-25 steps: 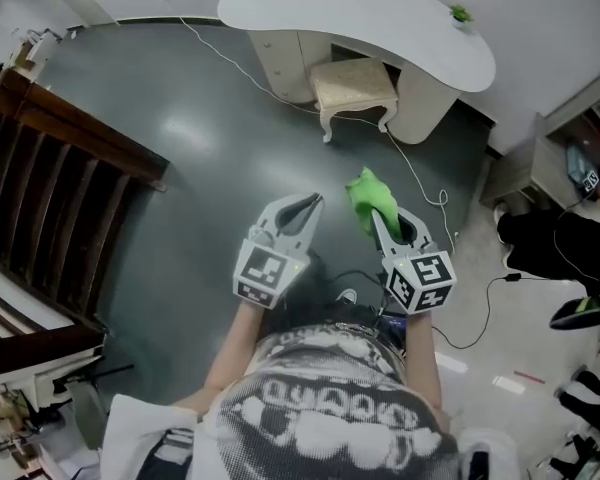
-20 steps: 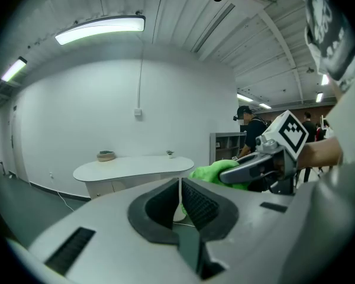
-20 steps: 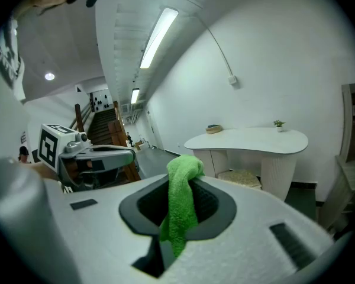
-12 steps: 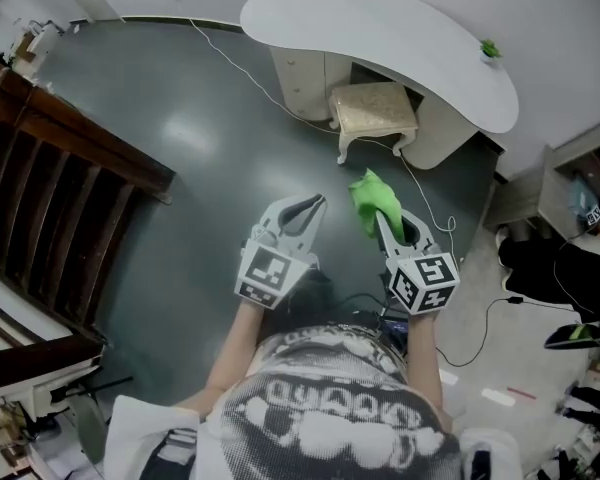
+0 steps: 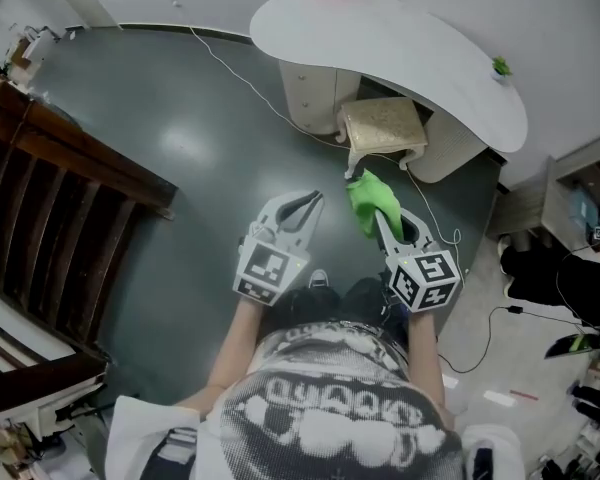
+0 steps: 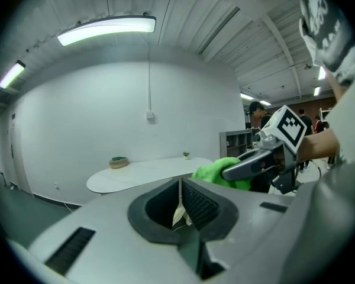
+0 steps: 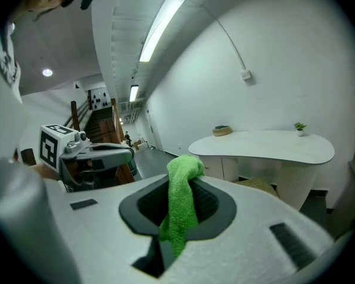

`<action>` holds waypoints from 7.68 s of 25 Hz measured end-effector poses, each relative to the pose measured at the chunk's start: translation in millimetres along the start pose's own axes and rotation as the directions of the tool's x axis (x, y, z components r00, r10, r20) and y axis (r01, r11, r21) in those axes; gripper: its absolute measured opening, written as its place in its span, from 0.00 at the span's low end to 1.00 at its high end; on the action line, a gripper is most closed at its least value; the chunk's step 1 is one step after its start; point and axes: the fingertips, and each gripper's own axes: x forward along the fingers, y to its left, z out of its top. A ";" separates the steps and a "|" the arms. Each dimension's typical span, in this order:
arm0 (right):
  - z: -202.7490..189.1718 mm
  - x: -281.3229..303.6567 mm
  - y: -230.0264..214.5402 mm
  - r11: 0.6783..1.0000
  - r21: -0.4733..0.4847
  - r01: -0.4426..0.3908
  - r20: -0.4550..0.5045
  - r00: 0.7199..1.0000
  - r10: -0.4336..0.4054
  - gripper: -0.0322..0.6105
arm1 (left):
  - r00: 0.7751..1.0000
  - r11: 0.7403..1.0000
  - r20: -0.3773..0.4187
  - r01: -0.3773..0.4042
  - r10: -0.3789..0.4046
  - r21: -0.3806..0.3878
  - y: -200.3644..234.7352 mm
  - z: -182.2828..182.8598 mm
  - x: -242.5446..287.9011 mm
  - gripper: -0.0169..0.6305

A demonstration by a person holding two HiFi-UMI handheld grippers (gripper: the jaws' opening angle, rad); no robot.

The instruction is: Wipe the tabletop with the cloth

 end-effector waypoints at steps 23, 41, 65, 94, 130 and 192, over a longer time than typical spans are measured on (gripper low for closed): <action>42.9 150.5 -97.2 0.996 0.018 -0.084 -0.078 0.993 0.086 0.12 | 0.995 0.995 -0.064 -0.082 0.078 -0.058 109.3 -12.3 123.3 0.05; 136.6 286.8 -251.5 0.990 0.032 -0.136 -0.074 0.988 0.138 0.12 | 0.982 0.984 -0.094 -0.171 0.167 -0.045 210.0 32.1 295.8 0.05; 167.6 386.8 -329.4 0.981 0.173 0.085 -0.052 0.996 -0.077 0.12 | 0.993 0.999 -0.110 0.045 -0.043 0.020 321.4 32.3 412.8 0.05; 288.9 687.6 -362.5 0.985 0.118 0.130 -0.074 0.990 -0.122 0.12 | 0.956 0.962 -0.115 0.274 -0.270 0.021 512.3 4.8 516.9 0.05; 125.4 394.2 -722.1 0.736 0.255 0.628 -0.338 0.770 -0.540 0.12 | 0.912 0.914 -0.135 0.399 -0.387 0.074 298.6 63.1 627.5 0.05; 199.4 837.8 -231.2 0.994 0.045 -0.095 -0.299 0.949 0.104 0.12 | 0.965 0.997 -0.260 -0.040 0.020 -0.073 608.2 -75.6 392.7 0.05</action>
